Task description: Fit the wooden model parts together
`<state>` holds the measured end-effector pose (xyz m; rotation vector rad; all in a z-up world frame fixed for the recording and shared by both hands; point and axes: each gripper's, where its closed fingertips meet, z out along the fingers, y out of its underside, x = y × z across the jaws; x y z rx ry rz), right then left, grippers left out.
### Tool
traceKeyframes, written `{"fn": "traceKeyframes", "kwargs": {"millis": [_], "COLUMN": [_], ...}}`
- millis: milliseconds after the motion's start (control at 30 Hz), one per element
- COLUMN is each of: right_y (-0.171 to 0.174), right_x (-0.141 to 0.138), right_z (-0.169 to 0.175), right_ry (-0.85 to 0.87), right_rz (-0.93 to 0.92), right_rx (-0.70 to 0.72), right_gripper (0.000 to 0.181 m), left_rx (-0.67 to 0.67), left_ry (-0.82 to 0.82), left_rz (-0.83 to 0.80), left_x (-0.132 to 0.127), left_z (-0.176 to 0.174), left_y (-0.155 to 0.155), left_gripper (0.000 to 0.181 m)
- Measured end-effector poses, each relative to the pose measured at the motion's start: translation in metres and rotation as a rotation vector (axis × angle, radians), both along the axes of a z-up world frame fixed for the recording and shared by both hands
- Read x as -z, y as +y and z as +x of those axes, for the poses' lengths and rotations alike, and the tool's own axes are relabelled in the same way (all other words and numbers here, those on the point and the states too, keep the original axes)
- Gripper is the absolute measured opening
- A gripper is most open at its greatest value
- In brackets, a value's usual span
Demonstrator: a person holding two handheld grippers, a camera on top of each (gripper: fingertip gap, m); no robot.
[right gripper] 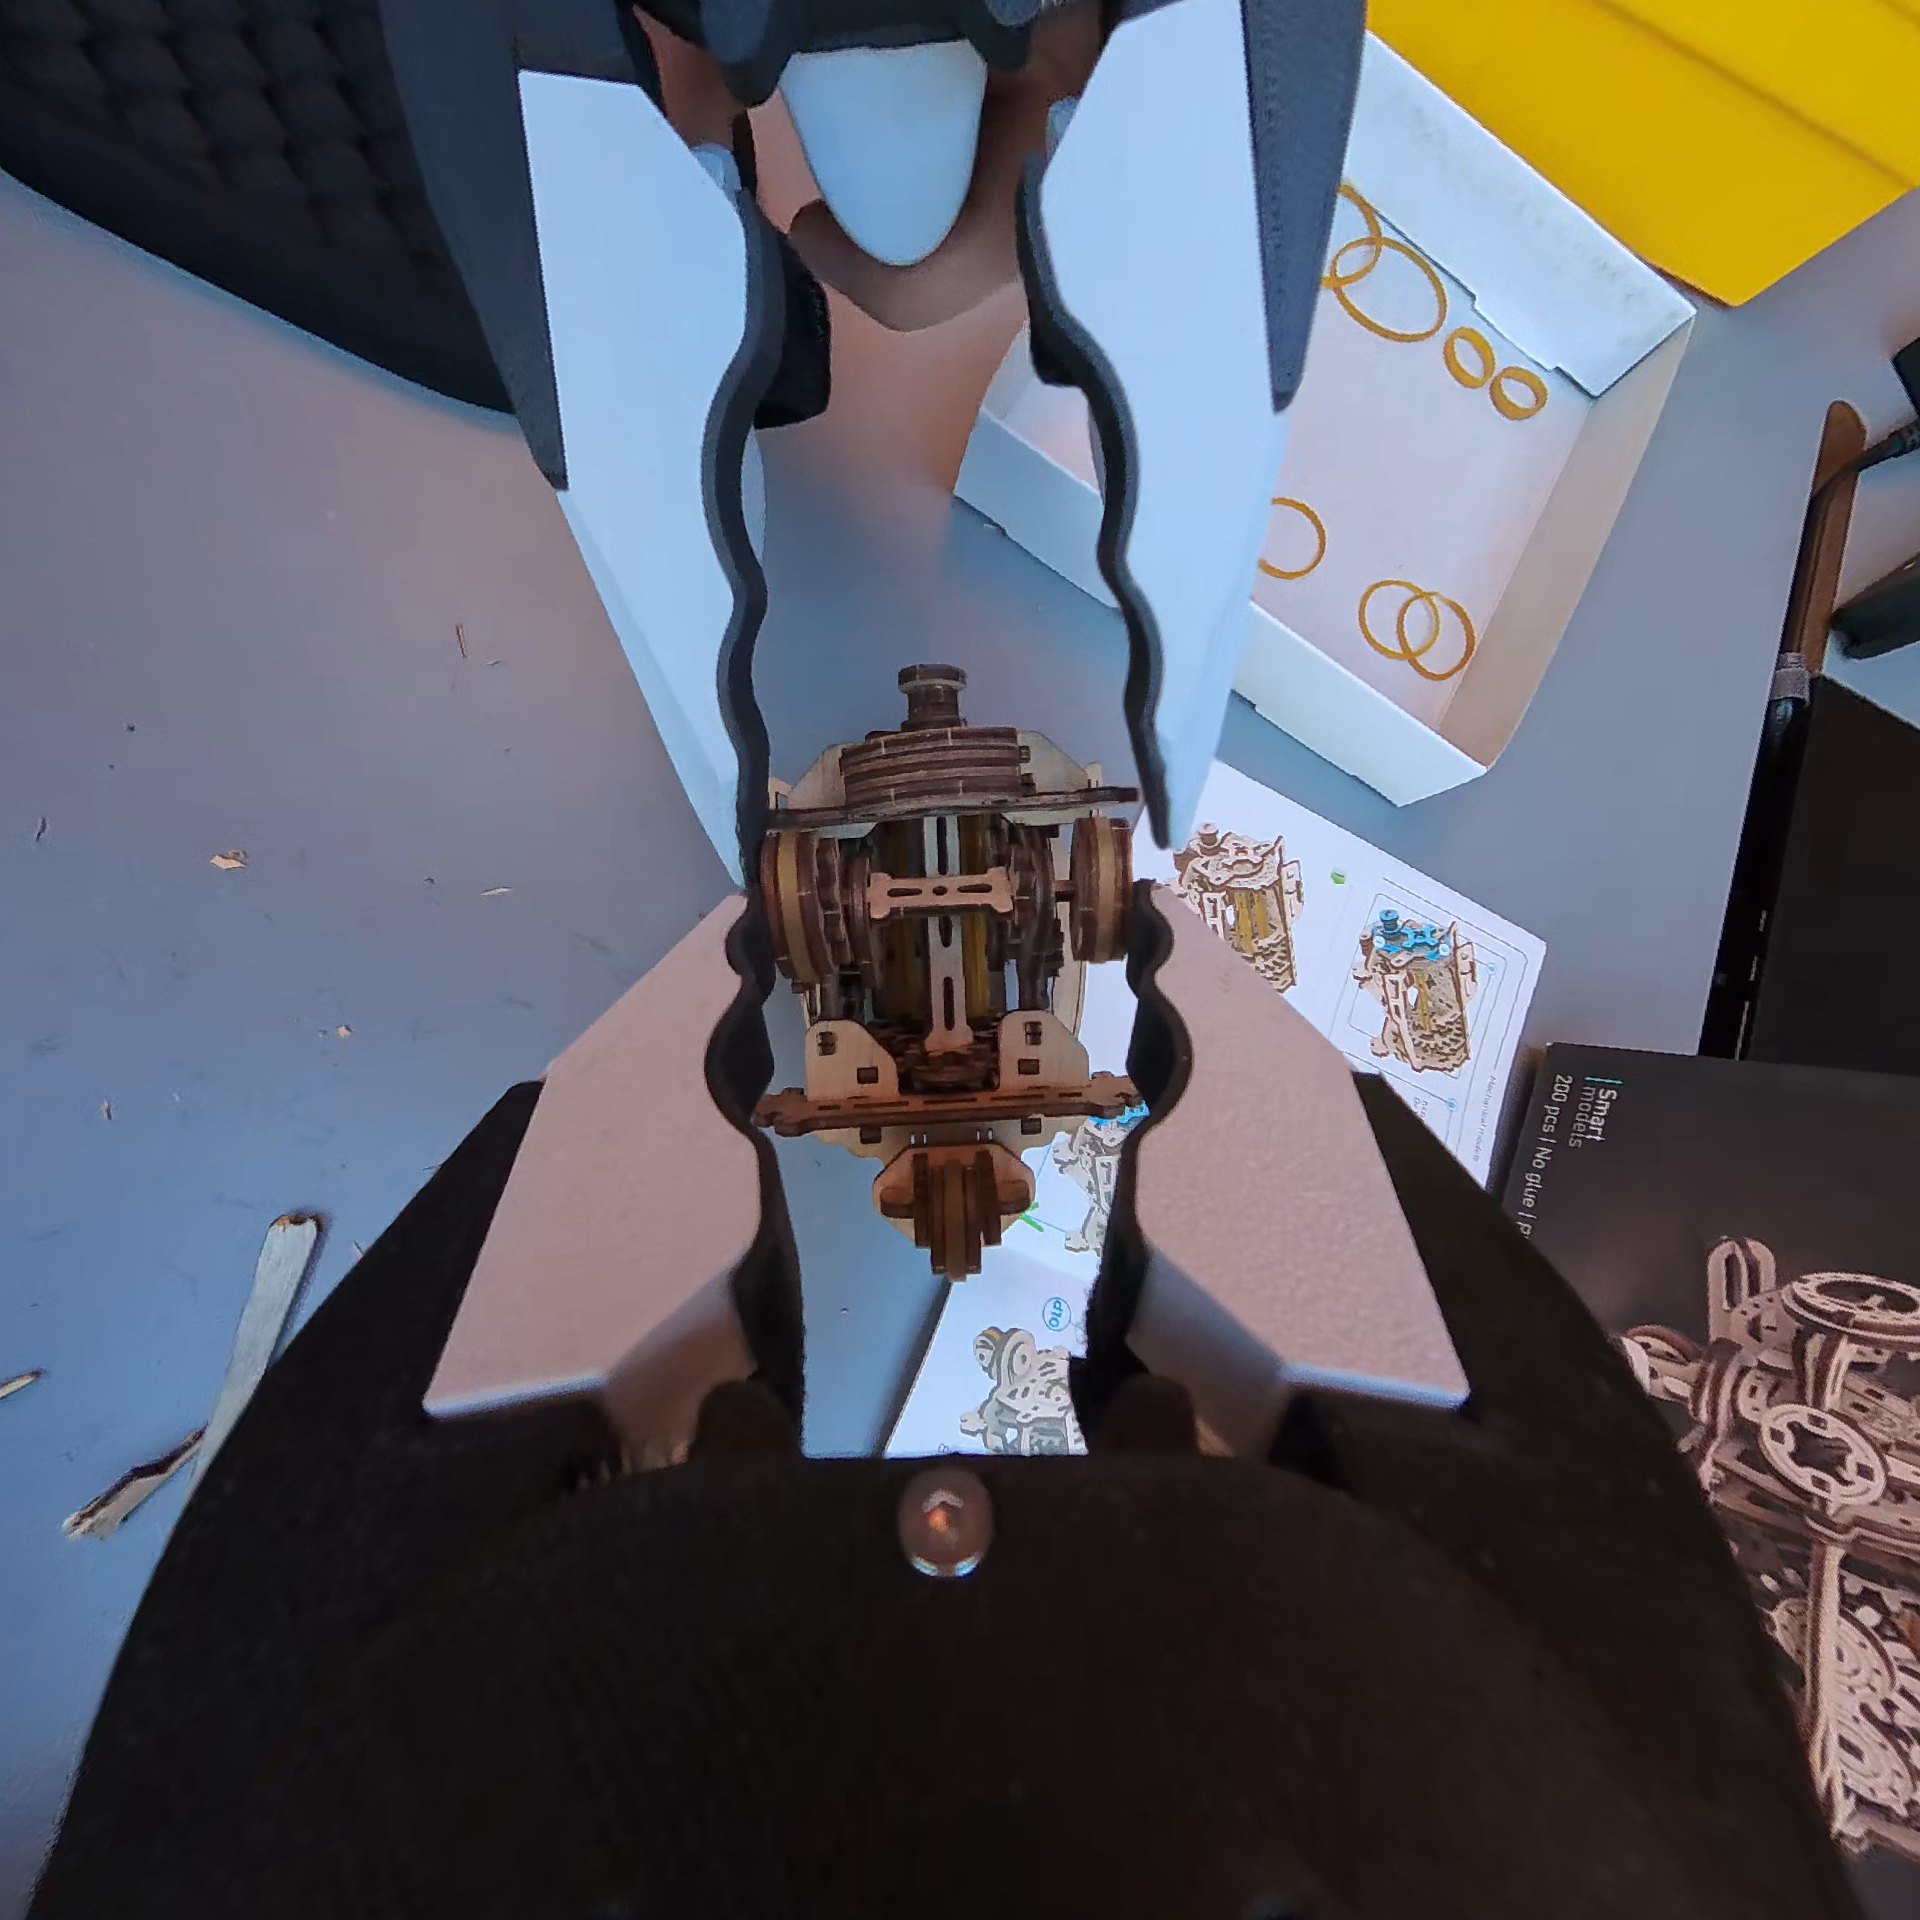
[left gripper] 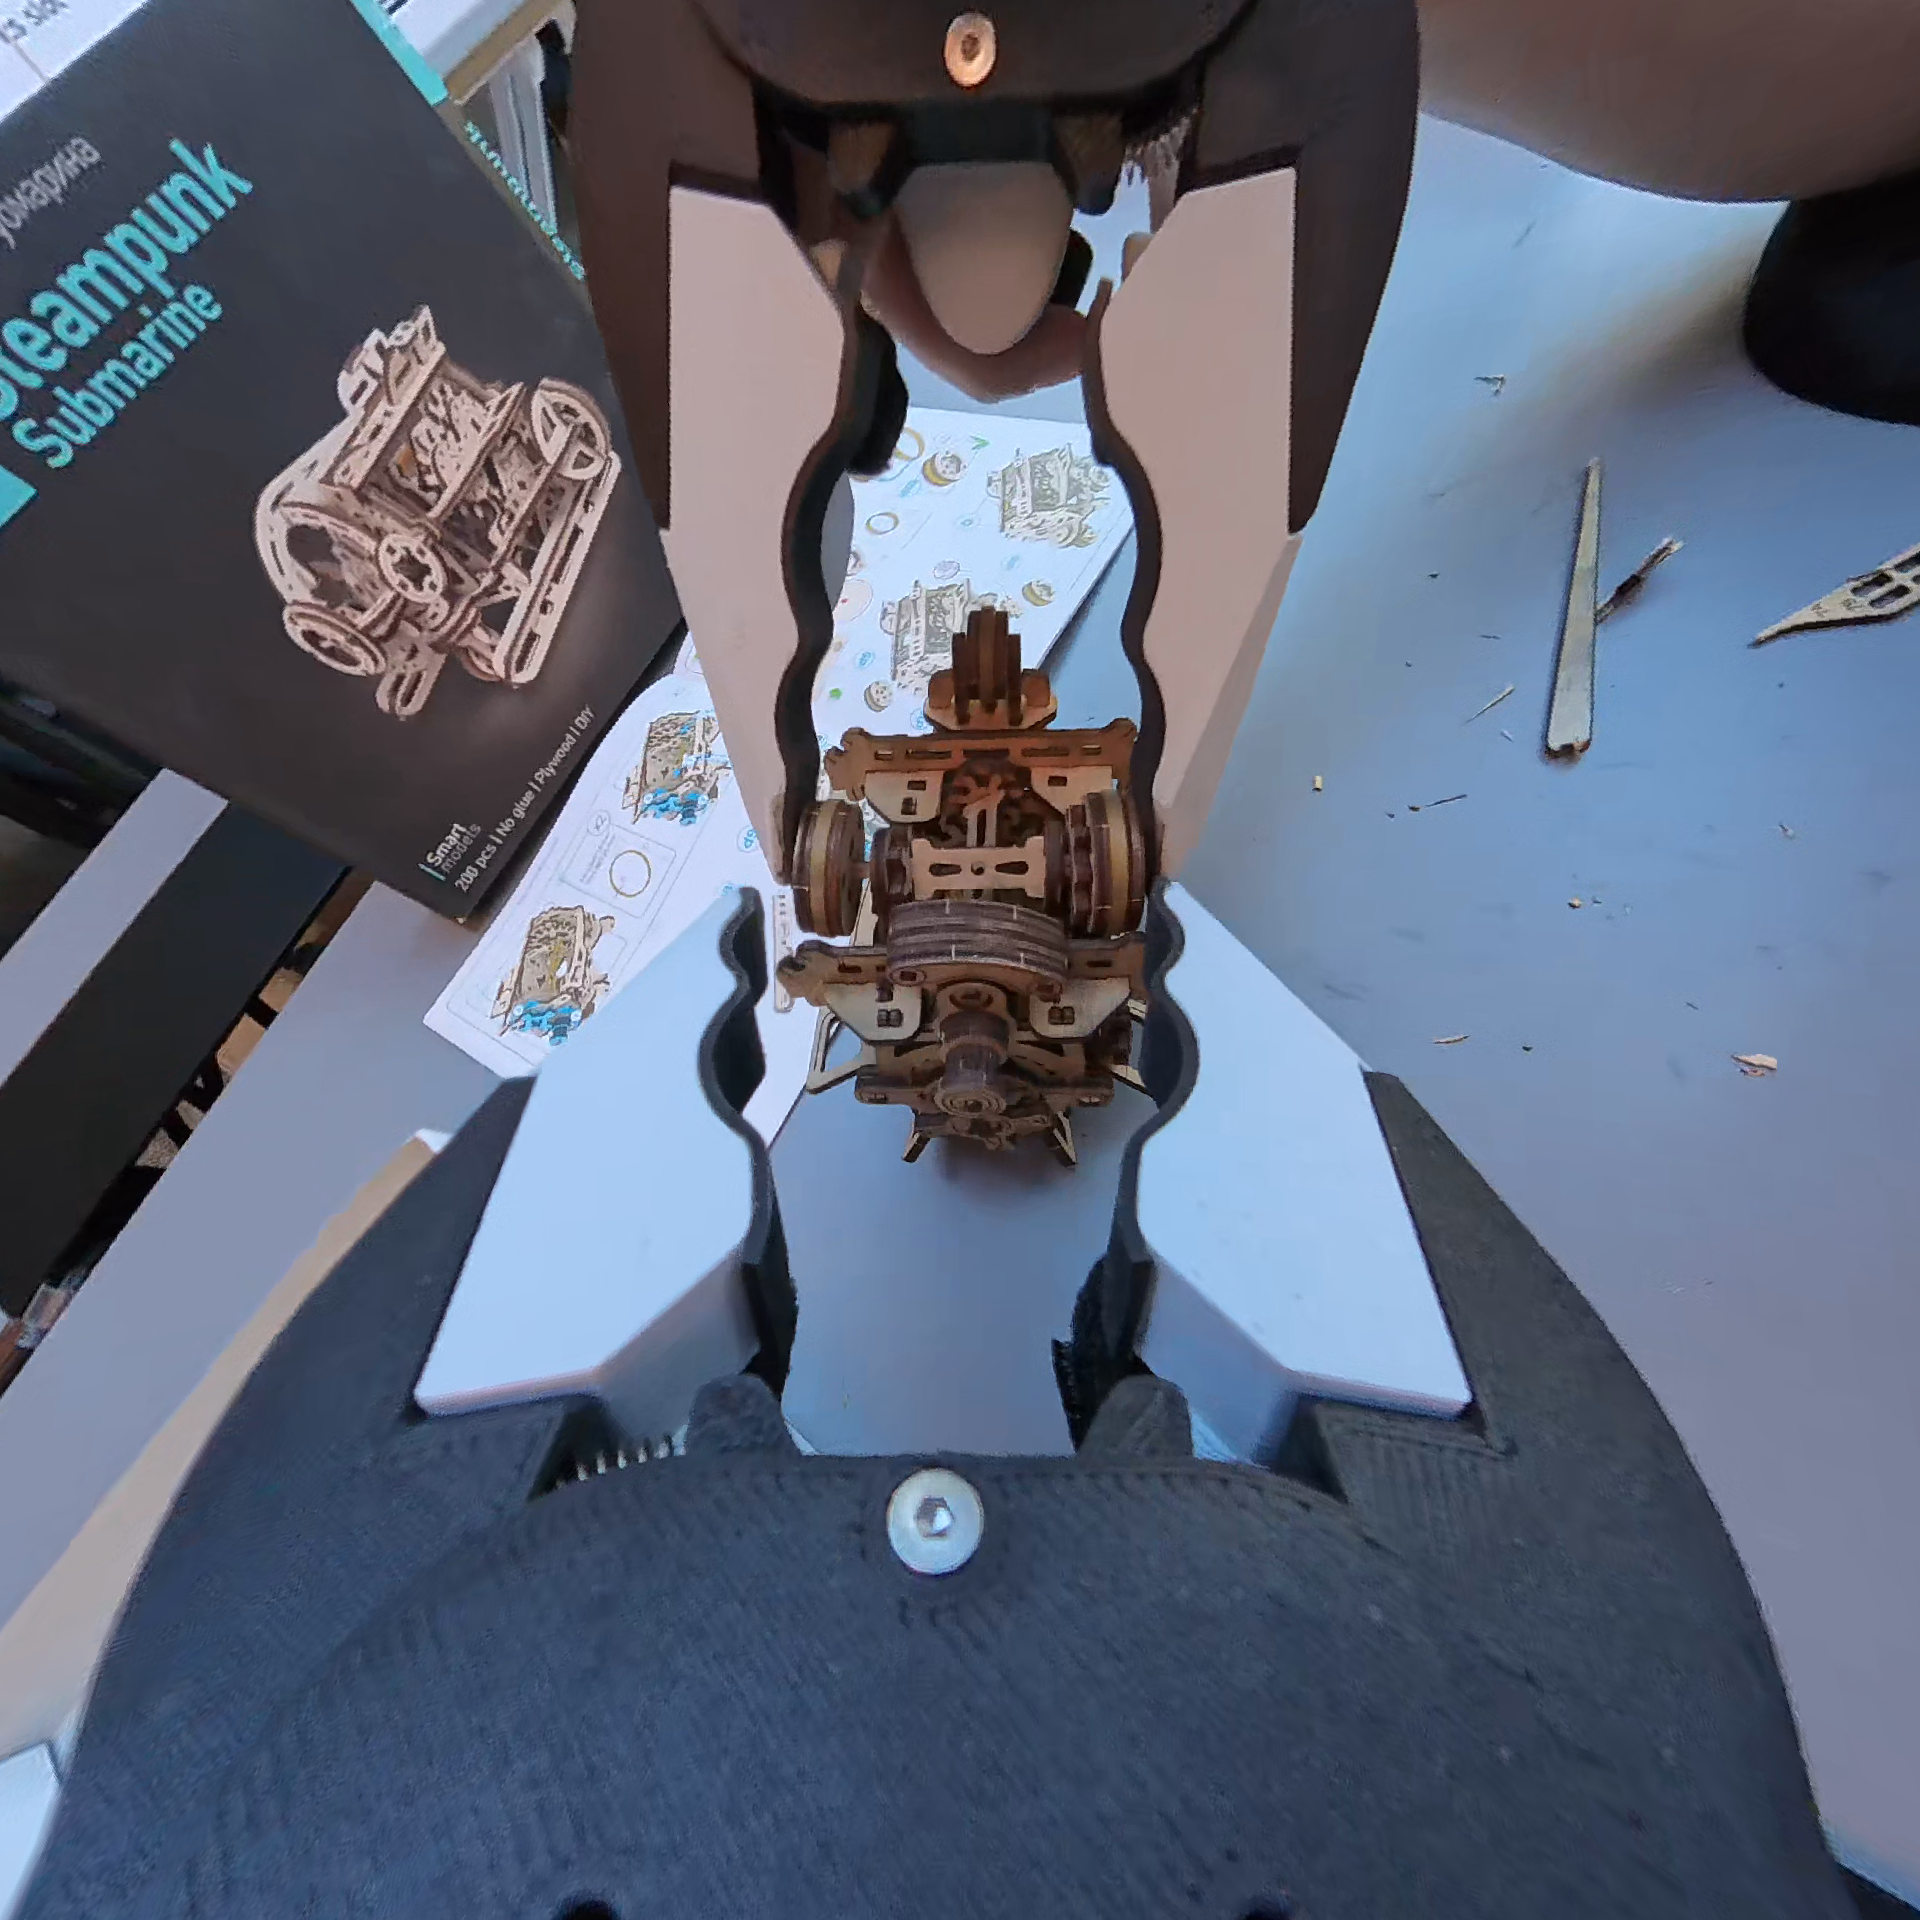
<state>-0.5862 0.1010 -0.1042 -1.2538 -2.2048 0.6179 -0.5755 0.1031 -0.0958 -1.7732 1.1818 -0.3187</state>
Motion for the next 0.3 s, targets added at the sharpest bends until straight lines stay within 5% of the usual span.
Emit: {"fn": "traceKeyframes", "kwargs": {"millis": [300], "right_y": [0.0088], "right_x": [-0.0002], "right_z": [0.0060], "right_ry": [0.006], "right_rz": [-0.041], "right_rx": [0.018], "right_gripper": [0.070], "left_rx": [0.009], "left_ry": [-0.032], "left_rz": [-0.059], "left_x": [0.0028], "left_z": [0.0006], "left_y": [0.0017], "left_gripper": [0.066]}}
